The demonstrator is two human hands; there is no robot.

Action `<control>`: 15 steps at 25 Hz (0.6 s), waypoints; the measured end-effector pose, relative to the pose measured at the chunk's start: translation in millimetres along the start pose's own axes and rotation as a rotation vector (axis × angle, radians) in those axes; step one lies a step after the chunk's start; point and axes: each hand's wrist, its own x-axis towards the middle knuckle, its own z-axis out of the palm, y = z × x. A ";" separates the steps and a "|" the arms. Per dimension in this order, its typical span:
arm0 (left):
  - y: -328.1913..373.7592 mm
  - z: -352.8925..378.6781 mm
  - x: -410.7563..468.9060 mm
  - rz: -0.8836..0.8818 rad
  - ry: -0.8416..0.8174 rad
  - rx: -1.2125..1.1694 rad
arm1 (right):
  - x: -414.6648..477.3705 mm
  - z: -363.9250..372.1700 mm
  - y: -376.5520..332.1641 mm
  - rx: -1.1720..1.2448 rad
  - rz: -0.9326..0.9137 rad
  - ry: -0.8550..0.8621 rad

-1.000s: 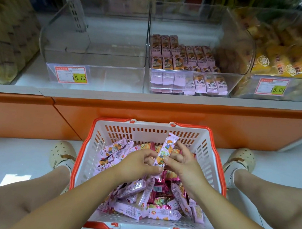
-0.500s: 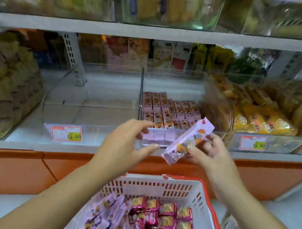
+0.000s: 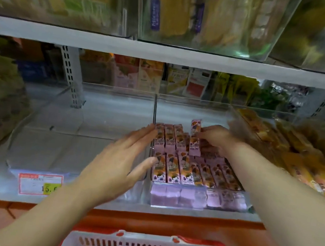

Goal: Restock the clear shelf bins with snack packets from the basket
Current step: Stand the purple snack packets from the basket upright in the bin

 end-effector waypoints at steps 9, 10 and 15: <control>2.1 -0.8 -1.4 -0.020 0.006 -0.056 | 27.2 17.7 7.2 -0.484 -0.067 -0.011; 4.7 -2.3 -6.2 -0.027 0.038 -0.041 | 18.8 14.3 5.7 -0.443 -0.094 0.005; 24.2 -2.0 -77.8 0.067 0.237 0.027 | -95.7 7.2 7.2 0.031 -0.515 0.274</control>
